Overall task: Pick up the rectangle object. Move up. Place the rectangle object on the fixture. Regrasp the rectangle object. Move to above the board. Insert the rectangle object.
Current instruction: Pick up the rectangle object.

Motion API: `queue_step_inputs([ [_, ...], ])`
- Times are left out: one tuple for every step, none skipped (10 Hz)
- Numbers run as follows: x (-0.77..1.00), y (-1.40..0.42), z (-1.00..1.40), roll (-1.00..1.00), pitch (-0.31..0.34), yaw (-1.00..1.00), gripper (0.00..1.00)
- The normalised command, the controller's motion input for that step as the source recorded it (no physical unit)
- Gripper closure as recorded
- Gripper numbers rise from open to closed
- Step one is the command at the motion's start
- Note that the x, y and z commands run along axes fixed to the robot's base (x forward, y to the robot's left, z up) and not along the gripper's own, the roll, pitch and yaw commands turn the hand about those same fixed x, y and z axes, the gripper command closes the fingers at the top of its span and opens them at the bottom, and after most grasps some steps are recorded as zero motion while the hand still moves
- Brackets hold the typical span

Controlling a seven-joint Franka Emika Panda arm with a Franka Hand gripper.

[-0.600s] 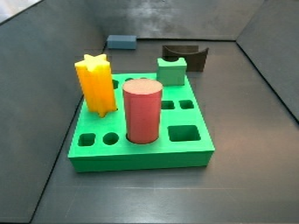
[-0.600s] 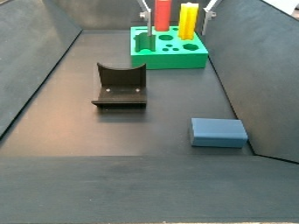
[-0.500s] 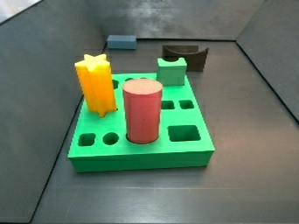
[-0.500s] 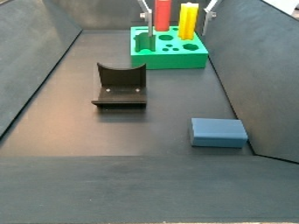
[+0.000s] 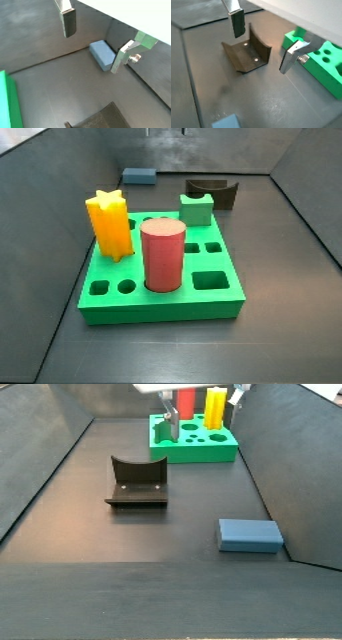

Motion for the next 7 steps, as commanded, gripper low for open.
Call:
queue_step_inputs([
  [0.0,0.0,-0.16,-0.13,0.0,1.0,0.0],
  [0.0,0.0,-0.14,-0.13,0.0,1.0,0.0],
  [-0.03,0.0,-0.12,-0.13,-0.019,1.0,0.0],
  [-0.03,0.0,-0.12,-0.13,-0.02,1.0,0.0],
  [-0.02,0.0,-0.13,-0.13,-0.023,1.0,0.0],
  [-0.04,0.0,-0.12,-0.13,-0.011,1.0,0.0],
  [-0.05,0.0,-0.11,-0.13,-0.009,1.0,0.0],
])
